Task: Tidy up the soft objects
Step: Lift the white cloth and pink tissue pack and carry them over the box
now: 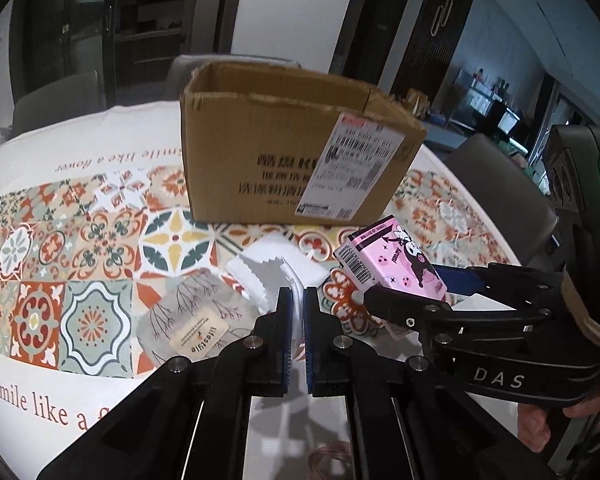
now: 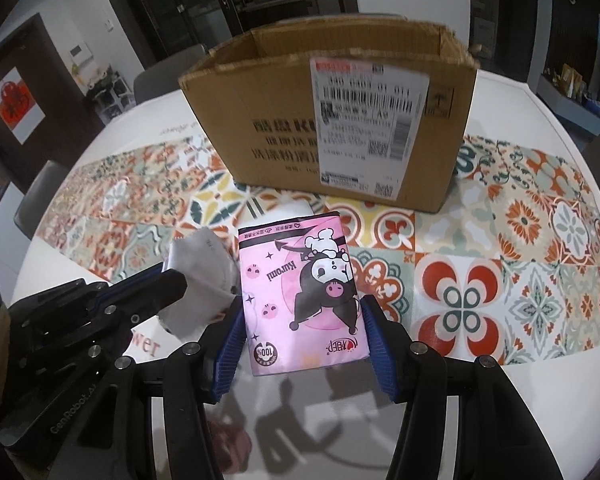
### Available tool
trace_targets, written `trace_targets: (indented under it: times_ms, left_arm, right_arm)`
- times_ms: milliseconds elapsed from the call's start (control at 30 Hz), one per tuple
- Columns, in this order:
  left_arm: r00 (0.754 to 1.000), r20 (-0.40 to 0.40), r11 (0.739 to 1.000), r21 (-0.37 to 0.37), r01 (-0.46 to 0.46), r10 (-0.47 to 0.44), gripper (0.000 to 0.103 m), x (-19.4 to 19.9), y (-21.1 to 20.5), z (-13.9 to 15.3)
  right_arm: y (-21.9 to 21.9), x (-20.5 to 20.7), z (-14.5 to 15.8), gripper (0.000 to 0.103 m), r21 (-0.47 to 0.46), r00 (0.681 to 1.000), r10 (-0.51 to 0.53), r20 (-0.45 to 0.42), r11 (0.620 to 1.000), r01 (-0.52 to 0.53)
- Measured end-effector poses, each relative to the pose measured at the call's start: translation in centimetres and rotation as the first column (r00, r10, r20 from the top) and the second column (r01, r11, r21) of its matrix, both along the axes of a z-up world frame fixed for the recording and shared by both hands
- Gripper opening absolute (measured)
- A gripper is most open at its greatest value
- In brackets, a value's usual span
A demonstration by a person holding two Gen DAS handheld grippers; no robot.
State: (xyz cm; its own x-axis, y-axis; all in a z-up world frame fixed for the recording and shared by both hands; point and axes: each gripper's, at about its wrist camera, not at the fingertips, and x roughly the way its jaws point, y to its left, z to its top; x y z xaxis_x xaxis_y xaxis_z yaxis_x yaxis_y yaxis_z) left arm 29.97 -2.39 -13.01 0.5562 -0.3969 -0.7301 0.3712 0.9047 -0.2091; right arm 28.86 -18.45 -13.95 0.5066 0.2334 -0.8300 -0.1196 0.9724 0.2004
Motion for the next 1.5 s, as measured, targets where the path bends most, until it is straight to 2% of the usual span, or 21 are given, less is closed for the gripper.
trace_targets:
  times_ms: [367,733,1067,1500]
  left_arm:
    - [0.996,0.081,0.999,-0.036,-0.034,0.037,0.007,-0.8,0.5,3.4]
    - [0.983,0.180,0.999,-0.042,-0.035,0.042,0.007,-0.9,0.7,6.7]
    - [0.972,0.232,0.998,-0.058,-0.029,0.042,0.007,-0.4,0.4,8.6]
    - [0.940,0.339,0.998,-0.069,-0.014,0.036,0.007,0.8,0.0,12.0]
  right_arm:
    - [-0.1,-1.3,3.7,0.057,0.005,0.995,-0.014,0.096,1.000,0.014]
    - [-0.1,-1.7,7.0,0.056,0.005,0.983,-0.026,0.180,1.000,0.025]
    - [-0.1,-1.6,8.5,0.053,0.002,0.967,-0.025,0.252,1.000,0.025]
    - [-0.8,-0.7,11.6,0.053,0.000,0.941,-0.042,0.336,0.999,0.045]
